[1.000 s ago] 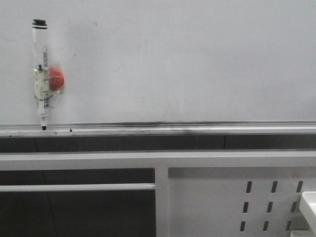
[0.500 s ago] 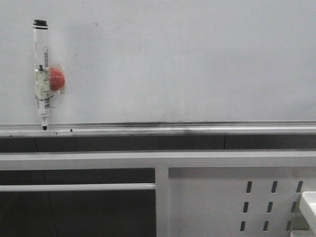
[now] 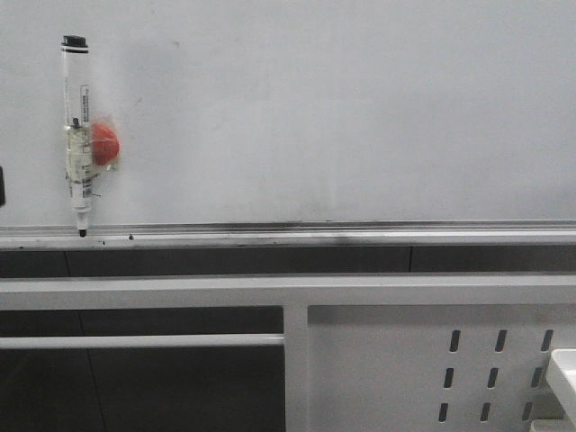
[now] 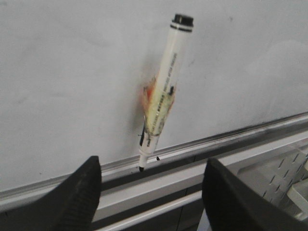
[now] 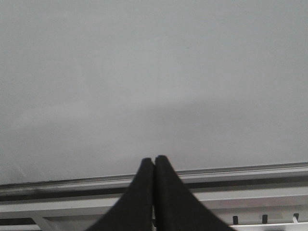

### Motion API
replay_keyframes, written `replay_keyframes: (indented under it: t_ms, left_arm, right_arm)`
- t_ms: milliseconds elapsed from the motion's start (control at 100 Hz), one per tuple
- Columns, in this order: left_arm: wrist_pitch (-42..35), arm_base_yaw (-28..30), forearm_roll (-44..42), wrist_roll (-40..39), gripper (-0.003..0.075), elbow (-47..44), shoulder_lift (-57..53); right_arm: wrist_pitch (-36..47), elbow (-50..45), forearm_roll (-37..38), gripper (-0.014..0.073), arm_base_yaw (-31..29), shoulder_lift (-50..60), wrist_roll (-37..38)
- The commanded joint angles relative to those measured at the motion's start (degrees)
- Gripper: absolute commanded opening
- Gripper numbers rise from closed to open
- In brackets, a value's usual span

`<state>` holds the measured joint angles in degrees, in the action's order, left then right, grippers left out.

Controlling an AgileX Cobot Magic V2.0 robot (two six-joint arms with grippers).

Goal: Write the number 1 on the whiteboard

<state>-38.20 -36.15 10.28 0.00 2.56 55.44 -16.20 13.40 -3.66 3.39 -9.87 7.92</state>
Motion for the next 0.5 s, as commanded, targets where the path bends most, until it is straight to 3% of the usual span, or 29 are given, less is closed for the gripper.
replay_keyframes:
  t_ms: [0, 320, 490]
  left_arm:
    - [-11.7, -2.3, 1.2, -0.9, 0.0421, 0.1, 5.0]
    - [-39.9, -6.2, 4.0, -1.8, 0.0419, -0.1, 26.6]
    - [-39.8, -6.2, 4.2, -3.4, 0.0419, 1.8, 34.0]
  right_arm:
    - [4.6, 2.1, 0.1, -0.0071, 0.0, -1.0, -0.2]
    - [4.6, 2.1, 0.1, -0.0071, 0.0, -1.0, -0.2]
    - [4.6, 2.1, 0.1, -0.0071, 0.0, -1.0, -0.2]
